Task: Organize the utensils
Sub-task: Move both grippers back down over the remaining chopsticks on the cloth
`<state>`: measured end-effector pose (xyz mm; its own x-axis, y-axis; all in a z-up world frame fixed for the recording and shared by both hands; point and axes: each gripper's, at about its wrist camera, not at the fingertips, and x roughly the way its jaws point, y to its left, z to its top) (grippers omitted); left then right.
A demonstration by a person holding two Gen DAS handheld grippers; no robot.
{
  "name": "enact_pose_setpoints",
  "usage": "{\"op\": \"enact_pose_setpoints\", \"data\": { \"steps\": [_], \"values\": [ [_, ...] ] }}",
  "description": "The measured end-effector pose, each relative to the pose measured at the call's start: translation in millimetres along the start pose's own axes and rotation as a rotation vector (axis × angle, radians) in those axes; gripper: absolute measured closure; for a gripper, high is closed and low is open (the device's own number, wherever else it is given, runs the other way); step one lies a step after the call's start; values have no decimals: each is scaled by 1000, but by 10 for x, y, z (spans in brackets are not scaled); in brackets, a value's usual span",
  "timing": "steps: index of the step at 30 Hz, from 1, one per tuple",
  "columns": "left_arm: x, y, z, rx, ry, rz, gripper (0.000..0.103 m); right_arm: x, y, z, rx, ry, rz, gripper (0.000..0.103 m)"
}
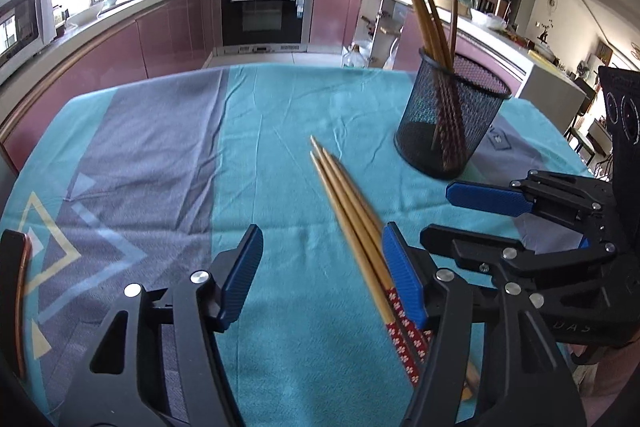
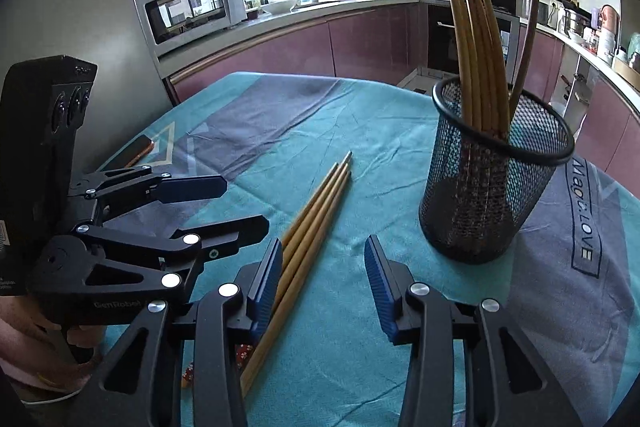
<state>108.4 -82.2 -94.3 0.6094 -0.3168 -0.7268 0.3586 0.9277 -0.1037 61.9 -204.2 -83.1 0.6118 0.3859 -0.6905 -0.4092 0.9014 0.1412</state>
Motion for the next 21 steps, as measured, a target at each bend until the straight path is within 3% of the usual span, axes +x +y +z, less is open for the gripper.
{"op": "enact_pose_setpoints", "data": {
  "steps": [4, 21],
  "values": [
    [70, -3, -70, 13, 29, 1, 42, 66, -38, -32, 18, 27, 9, 69],
    [104, -4, -160, 47, 59, -2, 43, 273, -23, -73, 19, 97, 31, 74]
  ]
}}
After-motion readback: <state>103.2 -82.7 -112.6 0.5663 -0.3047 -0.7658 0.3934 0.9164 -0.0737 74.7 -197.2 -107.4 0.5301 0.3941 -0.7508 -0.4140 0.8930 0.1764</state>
